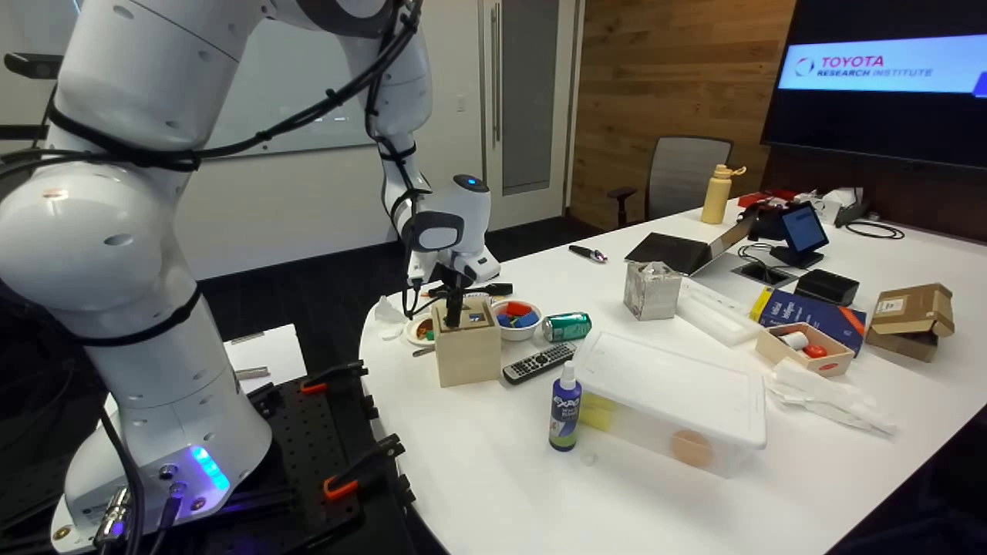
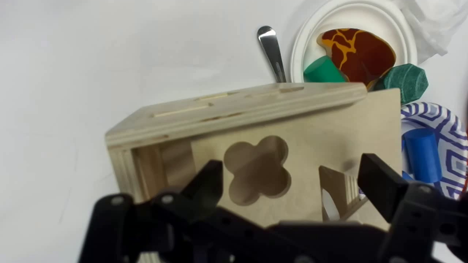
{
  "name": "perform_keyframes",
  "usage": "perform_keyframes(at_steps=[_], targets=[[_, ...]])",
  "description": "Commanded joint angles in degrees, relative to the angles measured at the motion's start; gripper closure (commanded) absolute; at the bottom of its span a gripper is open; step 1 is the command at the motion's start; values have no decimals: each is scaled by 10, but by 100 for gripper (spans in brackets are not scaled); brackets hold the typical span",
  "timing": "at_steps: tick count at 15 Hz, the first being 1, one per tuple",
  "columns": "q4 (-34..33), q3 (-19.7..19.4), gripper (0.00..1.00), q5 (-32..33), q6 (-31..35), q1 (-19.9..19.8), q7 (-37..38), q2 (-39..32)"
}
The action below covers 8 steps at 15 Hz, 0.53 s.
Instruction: Slide the lid on the wooden toy box to the left.
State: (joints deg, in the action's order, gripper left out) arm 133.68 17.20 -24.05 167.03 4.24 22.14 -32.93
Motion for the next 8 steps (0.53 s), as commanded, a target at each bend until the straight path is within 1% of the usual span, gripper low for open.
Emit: perform_keyframes(at_steps=[1,8], targets=[[-21,12,0,-13,1,-1,-29,-13],[-42,20,0,-9,-4,1,-42,-19]])
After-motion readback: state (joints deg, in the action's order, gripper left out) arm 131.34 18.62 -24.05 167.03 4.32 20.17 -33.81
